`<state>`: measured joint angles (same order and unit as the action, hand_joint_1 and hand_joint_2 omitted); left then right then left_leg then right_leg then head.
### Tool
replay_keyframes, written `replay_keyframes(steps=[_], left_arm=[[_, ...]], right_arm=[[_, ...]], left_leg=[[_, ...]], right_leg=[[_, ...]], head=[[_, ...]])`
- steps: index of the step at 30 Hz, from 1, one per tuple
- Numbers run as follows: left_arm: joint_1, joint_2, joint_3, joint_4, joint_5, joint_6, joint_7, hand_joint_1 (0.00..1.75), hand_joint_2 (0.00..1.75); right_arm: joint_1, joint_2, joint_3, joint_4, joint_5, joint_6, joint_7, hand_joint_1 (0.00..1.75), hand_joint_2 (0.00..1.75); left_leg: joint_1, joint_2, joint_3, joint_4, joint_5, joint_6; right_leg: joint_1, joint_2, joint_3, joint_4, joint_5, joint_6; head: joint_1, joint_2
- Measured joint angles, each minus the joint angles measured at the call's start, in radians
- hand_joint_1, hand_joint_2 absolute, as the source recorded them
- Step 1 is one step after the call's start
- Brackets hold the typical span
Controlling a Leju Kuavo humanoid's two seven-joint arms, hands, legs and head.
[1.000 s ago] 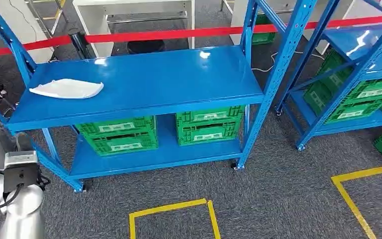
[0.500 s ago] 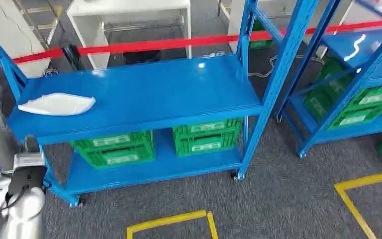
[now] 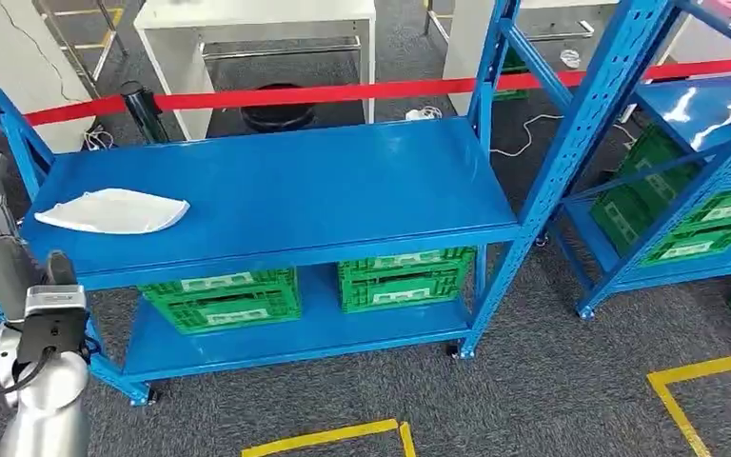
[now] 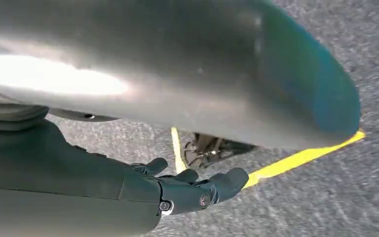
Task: Take the parts from the cabinet and place them on the table.
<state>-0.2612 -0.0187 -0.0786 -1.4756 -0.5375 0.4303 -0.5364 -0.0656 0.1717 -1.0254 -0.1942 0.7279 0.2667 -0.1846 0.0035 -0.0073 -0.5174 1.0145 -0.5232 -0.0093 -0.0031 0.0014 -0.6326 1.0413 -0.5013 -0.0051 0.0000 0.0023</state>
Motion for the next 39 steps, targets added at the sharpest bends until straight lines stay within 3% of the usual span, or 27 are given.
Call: replay_keyframes(steps=[1,2,4,5,6,8,9,11,13,14,15,16,19,20,21,24,25,26,29,30,32,33,39], left_arm=[[0.001,0.000,0.000,-0.003,-0.001,0.001,0.000,0.00,0.00],[0.002,0.000,0.000,-0.005,-0.002,0.003,-0.001,0.00,0.00],[0.005,0.001,0.000,-0.010,-0.003,0.005,-0.002,0.00,0.00],[0.004,0.003,0.001,-0.011,-0.003,0.006,-0.005,0.00,0.00],[0.005,0.005,0.001,-0.011,-0.003,0.006,-0.006,0.00,0.00],[0.013,0.009,0.001,-0.008,0.003,0.006,-0.016,0.00,0.00],[0.014,0.010,0.001,-0.005,0.004,0.006,-0.019,0.00,0.00],[0.010,0.011,0.001,-0.001,0.005,0.002,-0.020,0.00,0.00],[-0.003,0.014,0.002,0.005,0.005,-0.008,-0.017,0.00,0.00],[-0.010,0.015,0.003,0.009,0.003,-0.011,-0.014,0.00,0.00],[-0.014,0.019,0.005,0.020,0.001,-0.017,-0.013,0.00,0.00],[-0.017,0.020,0.005,0.025,-0.003,-0.025,-0.010,0.00,0.00],[-0.031,0.023,0.006,0.042,-0.027,-0.037,-0.008,0.00,0.00],[-0.038,0.023,0.006,0.048,-0.032,-0.037,-0.010,0.00,0.00],[-0.044,0.023,0.006,0.054,-0.032,-0.038,-0.010,0.00,0.00],[-0.047,0.023,0.006,0.069,-0.048,-0.039,-0.009,0.00,0.00],[-0.050,0.024,0.006,0.076,-0.067,-0.041,-0.007,0.00,1.75],[-0.055,0.025,0.005,0.084,-0.091,-0.047,-0.001,0.00,1.75],[-0.100,0.036,-0.010,0.157,-0.169,-0.129,0.063,0.00,1.75],[-0.122,0.039,-0.018,0.195,-0.178,-0.147,0.067,0.00,1.75],[-0.160,0.044,-0.029,0.252,-0.168,-0.180,0.063,0.00,1.75],[-0.180,0.043,-0.034,0.280,-0.167,-0.197,0.060,0.00,1.75],[-0.342,0.043,-0.113,0.549,-0.197,-0.235,0.047,0.00,1.75]], right_arm=[[0.000,0.000,0.000,0.000,0.000,0.001,-0.003,0.00,0.00],[0.003,0.000,0.000,0.000,0.001,0.000,-0.003,0.00,0.00],[0.006,0.000,0.000,0.000,0.002,0.001,0.000,0.00,0.00],[0.005,-0.001,0.000,0.000,0.003,0.001,0.000,0.00,0.00],[0.003,-0.001,0.000,0.000,0.005,0.001,0.000,0.00,0.00],[0.002,-0.002,0.000,0.000,0.005,0.002,0.000,0.00,0.00],[0.002,-0.003,0.000,0.000,0.004,0.003,0.000,0.00,0.00],[0.003,-0.004,0.000,0.000,0.004,0.006,0.000,0.00,0.00],[0.002,-0.004,0.000,0.000,0.004,0.013,0.001,0.00,0.00],[0.004,-0.004,0.000,0.000,0.004,0.014,0.000,0.00,0.00],[0.000,-0.006,0.000,0.000,0.004,0.014,-0.001,0.00,0.00],[-0.003,-0.007,0.000,0.000,0.001,0.014,-0.002,0.00,0.00],[-0.005,-0.011,-0.001,-0.001,-0.002,0.013,-0.004,0.00,0.00],[-0.004,-0.011,-0.002,-0.001,-0.002,0.013,-0.005,0.00,0.00],[-0.005,-0.012,-0.002,0.000,-0.002,0.013,-0.004,0.00,0.00],[-0.006,-0.014,-0.004,0.000,-0.002,0.013,-0.004,0.00,0.00],[-0.006,-0.014,-0.005,0.000,-0.002,0.013,-0.002,0.00,0.00],[-0.006,-0.015,-0.006,0.000,-0.002,0.013,-0.001,0.00,0.00],[-0.006,-0.016,-0.012,0.000,-0.013,0.013,0.005,0.00,0.00],[-0.006,-0.016,-0.014,0.000,-0.014,0.013,0.005,0.00,0.00],[-0.006,-0.016,-0.018,0.000,-0.020,0.014,0.005,0.00,0.00],[-0.005,-0.016,-0.019,0.000,-0.025,0.013,0.005,0.00,0.00],[-0.004,-0.011,-0.042,0.000,-0.037,-0.005,0.009,0.00,0.00]], left_leg=[[0.000,0.001,-0.002,-0.006,-0.006,-0.008],[0.000,-0.001,0.016,0.009,0.002,-0.015],[0.001,0.002,0.016,0.027,-0.009,-0.023],[0.003,0.003,-0.006,0.071,-0.013,-0.027],[0.003,0.003,-0.051,0.142,-0.032,-0.032],[0.003,0.003,-0.150,0.279,-0.099,-0.035],[0.003,0.003,-0.182,0.307,-0.112,-0.034],[0.003,0.003,-0.183,0.251,-0.067,-0.031],[0.003,0.003,-0.132,0.084,0.058,-0.024],[0.003,0.005,-0.124,0.021,0.118,-0.022],[-0.001,0.007,-0.126,0.021,0.069,-0.019],[-0.003,0.007,-0.121,0.025,0.087,-0.010],[0.004,0.003,-0.112,0.017,0.093,0.005],[0.003,0.003,-0.107,0.016,0.094,-0.003],[0.003,0.003,-0.107,0.015,0.093,-0.003],[0.001,0.002,-0.107,0.015,0.085,0.007],[0.000,0.002,-0.106,0.015,0.083,0.011],[-0.001,0.001,-0.106,0.015,0.082,0.011],[-0.004,0.000,-0.106,0.016,0.081,0.014],[-0.004,0.001,-0.106,0.016,0.081,0.014],[-0.005,0.002,-0.106,0.016,0.082,0.016],[-0.005,0.002,-0.106,0.016,0.082,0.016],[-0.004,0.002,-0.103,0.014,0.087,0.013]], right_leg=[[0.002,0.001,0.010,-0.006,0.016,-0.007],[-0.002,0.003,0.014,-0.013,0.033,-0.018],[-0.005,0.001,0.045,-0.018,0.035,-0.033],[-0.005,0.001,0.052,-0.018,0.029,-0.040],[-0.005,0.001,0.055,-0.018,0.024,-0.045],[-0.003,0.002,0.064,-0.018,0.011,-0.048],[-0.002,0.003,0.071,-0.018,0.004,-0.048],[-0.002,0.004,0.091,-0.018,-0.012,-0.046],[-0.003,0.004,0.121,-0.018,-0.031,-0.040],[-0.002,0.004,0.119,-0.018,-0.040,-0.034],[0.000,0.008,0.126,-0.013,-0.043,-0.029],[0.001,0.008,0.119,-0.013,-0.049,-0.021],[0.002,0.005,0.136,-0.024,-0.059,-0.005],[0.007,0.006,0.139,-0.027,-0.042,-0.015],[0.008,0.006,0.142,-0.029,-0.042,-0.026],[0.008,0.005,0.149,-0.041,-0.048,-0.035],[0.008,0.005,0.153,-0.048,-0.053,-0.044],[0.008,0.005,0.155,-0.051,-0.057,-0.050],[0.005,0.003,0.156,-0.053,-0.056,-0.045],[0.005,0.003,0.155,-0.053,-0.055,-0.038],[0.002,0.004,0.157,-0.057,-0.054,-0.010],[0.002,0.004,0.157,-0.058,-0.054,-0.004],[0.004,0.004,0.159,-0.058,-0.051,-0.001]], head=[[0.000,0.000],[0.000,0.000],[0.001,0.000],[-0.003,0.000],[-0.003,0.000],[-0.002,0.000],[-0.002,0.000],[-0.002,0.000],[-0.002,0.000],[-0.002,0.000],[-0.001,0.000],[-0.003,0.000],[-0.004,0.000],[0.002,0.000],[0.004,0.000],[0.004,0.000],[0.003,0.000],[0.004,0.000],[0.004,0.000],[0.004,0.000],[0.003,0.000],[0.003,0.000],[0.003,0.000]])
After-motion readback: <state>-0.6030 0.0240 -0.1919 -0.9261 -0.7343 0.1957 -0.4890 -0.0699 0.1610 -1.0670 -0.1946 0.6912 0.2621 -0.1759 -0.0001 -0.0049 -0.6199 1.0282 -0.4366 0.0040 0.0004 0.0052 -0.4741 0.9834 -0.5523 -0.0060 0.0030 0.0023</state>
